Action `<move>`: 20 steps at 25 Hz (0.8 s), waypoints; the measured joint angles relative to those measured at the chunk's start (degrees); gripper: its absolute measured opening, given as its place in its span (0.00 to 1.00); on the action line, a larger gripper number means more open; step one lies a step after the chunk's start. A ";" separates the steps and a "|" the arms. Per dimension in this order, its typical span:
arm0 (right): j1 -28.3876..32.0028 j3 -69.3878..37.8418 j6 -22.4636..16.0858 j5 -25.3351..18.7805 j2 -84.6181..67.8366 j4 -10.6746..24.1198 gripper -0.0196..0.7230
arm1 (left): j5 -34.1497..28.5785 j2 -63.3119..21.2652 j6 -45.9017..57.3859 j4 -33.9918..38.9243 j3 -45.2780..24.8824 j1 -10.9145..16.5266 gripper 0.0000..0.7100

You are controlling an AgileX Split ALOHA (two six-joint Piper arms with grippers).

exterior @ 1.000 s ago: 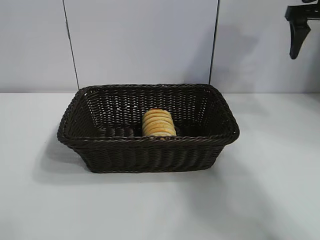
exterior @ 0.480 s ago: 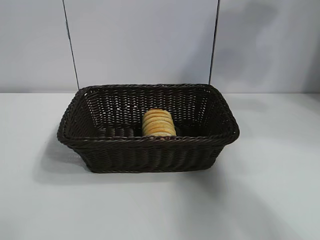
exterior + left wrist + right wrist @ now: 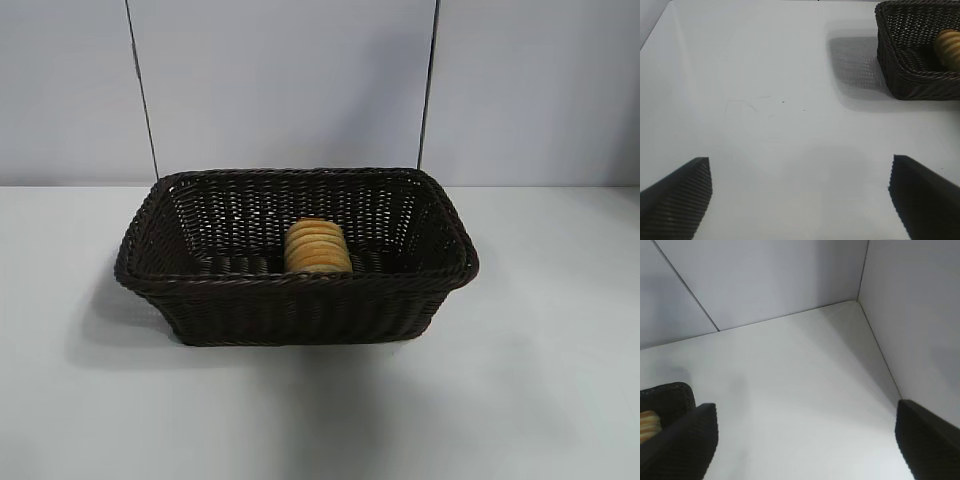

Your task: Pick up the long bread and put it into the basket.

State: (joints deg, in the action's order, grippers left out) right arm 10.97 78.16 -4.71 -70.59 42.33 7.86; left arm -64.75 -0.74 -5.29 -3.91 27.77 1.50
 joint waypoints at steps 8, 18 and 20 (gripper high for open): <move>-3.58 -15.08 -0.19 7.53 -14.08 0.65 0.95 | 0.00 0.00 0.00 0.00 0.00 0.00 0.98; -3.83 -31.05 0.06 8.51 -36.15 0.70 0.95 | 0.00 0.00 0.04 -0.06 0.00 0.00 0.98; -3.83 -33.78 0.06 8.64 -40.55 0.70 0.95 | 0.00 0.00 0.04 -0.06 0.00 0.00 0.98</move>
State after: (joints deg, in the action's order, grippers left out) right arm 7.14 44.38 -4.65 -61.94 1.78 8.56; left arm -64.75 -0.74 -5.24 -3.97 27.77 1.50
